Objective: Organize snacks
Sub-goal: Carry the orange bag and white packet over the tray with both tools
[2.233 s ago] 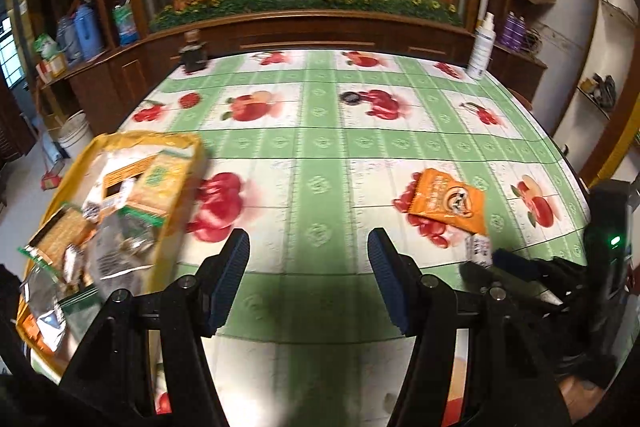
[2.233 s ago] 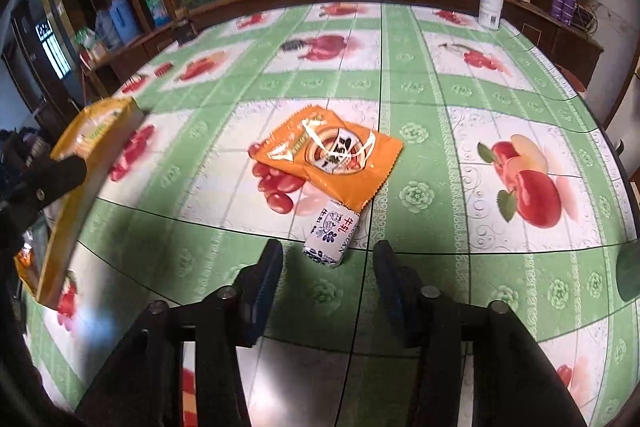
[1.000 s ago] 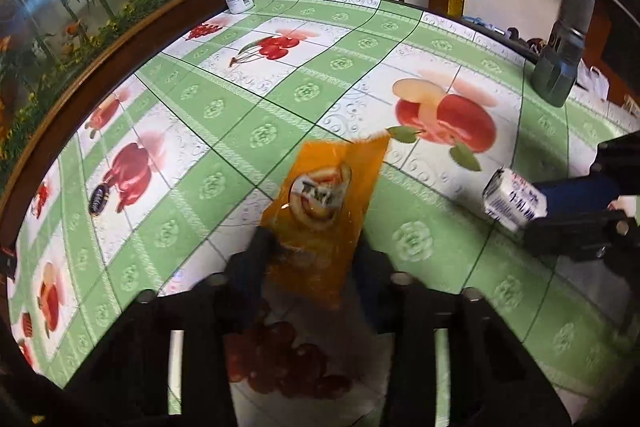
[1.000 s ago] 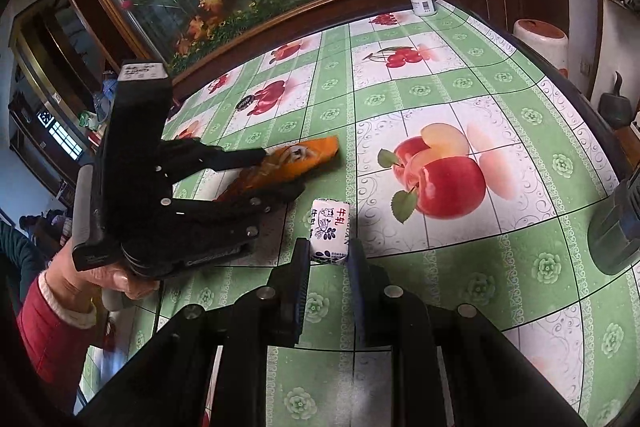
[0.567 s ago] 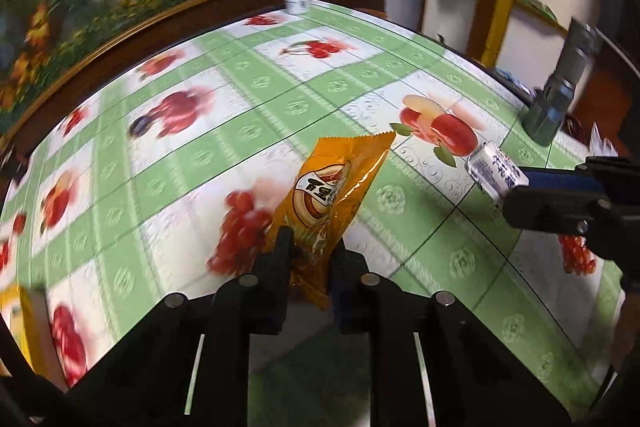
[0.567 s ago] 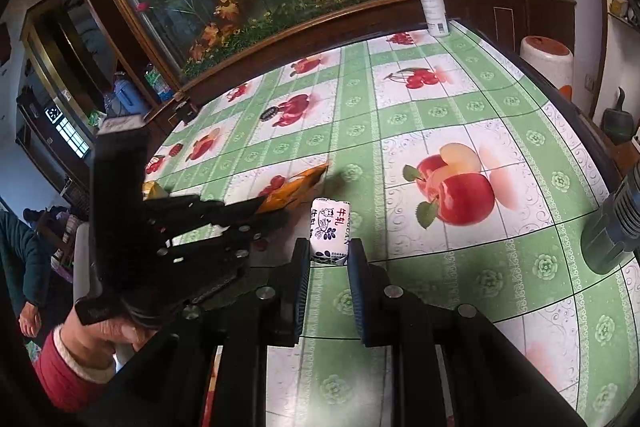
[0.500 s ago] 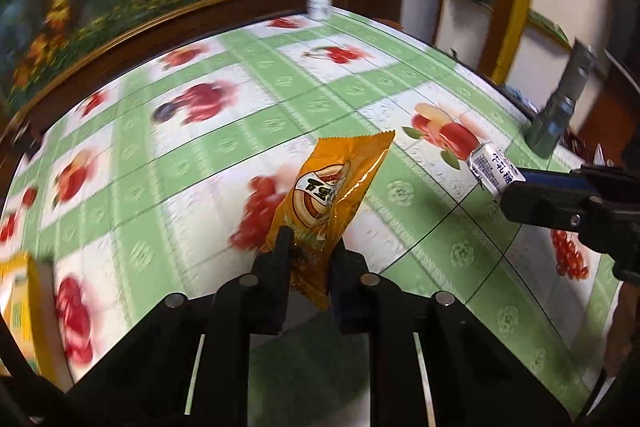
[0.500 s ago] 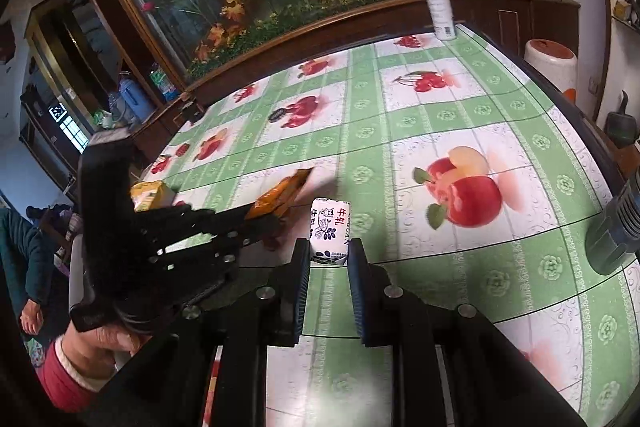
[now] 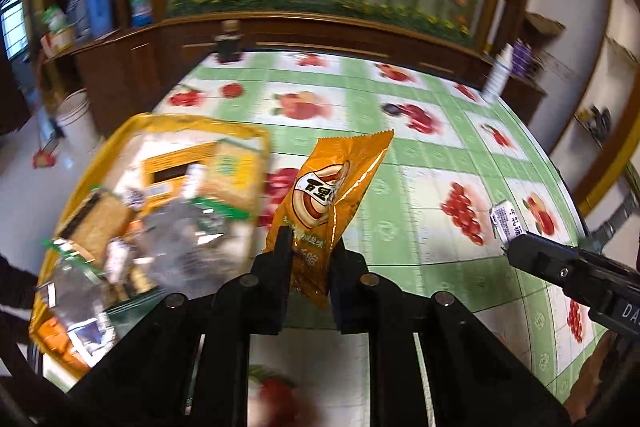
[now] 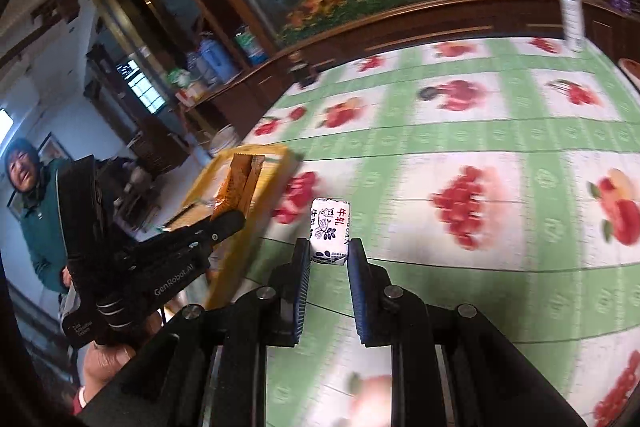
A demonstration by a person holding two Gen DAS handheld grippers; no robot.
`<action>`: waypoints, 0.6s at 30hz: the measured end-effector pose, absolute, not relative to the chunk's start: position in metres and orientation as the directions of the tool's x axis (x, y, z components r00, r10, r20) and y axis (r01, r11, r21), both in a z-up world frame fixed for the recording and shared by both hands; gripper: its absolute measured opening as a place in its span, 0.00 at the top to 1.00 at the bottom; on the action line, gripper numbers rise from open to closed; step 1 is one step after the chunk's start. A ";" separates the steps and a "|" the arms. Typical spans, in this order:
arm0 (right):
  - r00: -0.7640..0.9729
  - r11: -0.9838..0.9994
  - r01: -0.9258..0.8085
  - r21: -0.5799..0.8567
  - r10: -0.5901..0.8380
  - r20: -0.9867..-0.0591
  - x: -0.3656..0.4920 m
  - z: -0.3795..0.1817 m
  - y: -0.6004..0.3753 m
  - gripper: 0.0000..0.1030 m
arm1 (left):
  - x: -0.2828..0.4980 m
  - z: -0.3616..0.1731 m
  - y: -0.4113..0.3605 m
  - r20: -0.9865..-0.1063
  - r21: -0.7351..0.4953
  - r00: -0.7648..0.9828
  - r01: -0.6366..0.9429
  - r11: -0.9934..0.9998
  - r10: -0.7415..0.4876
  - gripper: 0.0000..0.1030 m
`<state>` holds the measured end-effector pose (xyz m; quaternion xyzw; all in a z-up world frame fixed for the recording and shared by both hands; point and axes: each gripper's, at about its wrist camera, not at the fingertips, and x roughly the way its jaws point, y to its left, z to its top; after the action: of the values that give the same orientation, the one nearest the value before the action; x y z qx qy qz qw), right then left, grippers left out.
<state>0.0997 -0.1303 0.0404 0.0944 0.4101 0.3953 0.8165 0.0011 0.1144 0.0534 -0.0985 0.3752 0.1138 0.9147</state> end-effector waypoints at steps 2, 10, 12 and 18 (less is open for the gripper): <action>0.313 0.630 -0.593 0.501 0.754 -0.578 0.097 0.051 -0.104 0.82 | -0.011 0.061 0.131 -0.695 -0.098 0.697 -0.334 0.937 0.176 0.87; 0.238 0.503 -0.729 0.465 0.822 -0.517 0.059 0.100 -0.020 0.82 | -0.060 0.088 0.193 -0.622 -0.099 0.699 -0.518 0.850 0.353 0.86; 0.216 0.479 -0.741 0.470 0.834 -0.508 0.054 0.107 -0.002 0.82 | -0.066 0.090 0.204 -0.623 -0.102 0.690 -0.539 0.836 0.369 0.86; 0.125 0.414 -0.741 0.530 0.859 -0.496 0.040 0.094 0.028 0.82 | -0.086 0.078 0.223 -0.638 -0.097 0.659 -0.582 0.807 0.398 0.86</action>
<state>0.0403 0.0284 0.0937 0.0766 0.3874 0.5361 0.7461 -0.0856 0.2230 0.0781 -0.1481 0.3102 0.2727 0.8986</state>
